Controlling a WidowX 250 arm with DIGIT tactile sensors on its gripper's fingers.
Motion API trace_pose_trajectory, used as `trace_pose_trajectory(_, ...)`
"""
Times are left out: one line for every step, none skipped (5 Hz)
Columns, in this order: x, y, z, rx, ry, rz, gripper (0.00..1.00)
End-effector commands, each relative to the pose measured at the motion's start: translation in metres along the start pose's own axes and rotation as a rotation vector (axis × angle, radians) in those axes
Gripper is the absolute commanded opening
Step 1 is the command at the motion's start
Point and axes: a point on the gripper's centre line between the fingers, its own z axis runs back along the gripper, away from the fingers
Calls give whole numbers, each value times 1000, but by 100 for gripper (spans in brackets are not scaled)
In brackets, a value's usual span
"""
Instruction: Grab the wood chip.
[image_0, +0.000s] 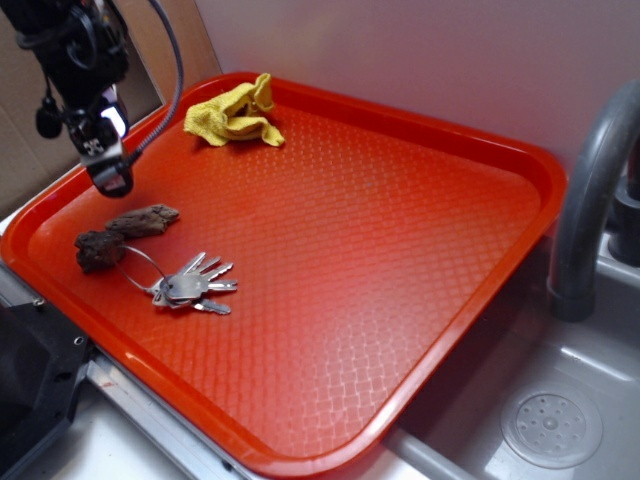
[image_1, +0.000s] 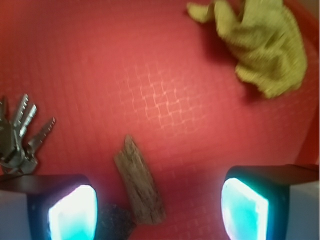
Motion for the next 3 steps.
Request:
trace_pose_trajectory(0,-13,-18,11,13,-33,100)
trace_pose_trajectory(5,-16,-31,-8,15,-24,100)
trace_pose_trajectory(4,-15,-45,0,-2,-22,100)
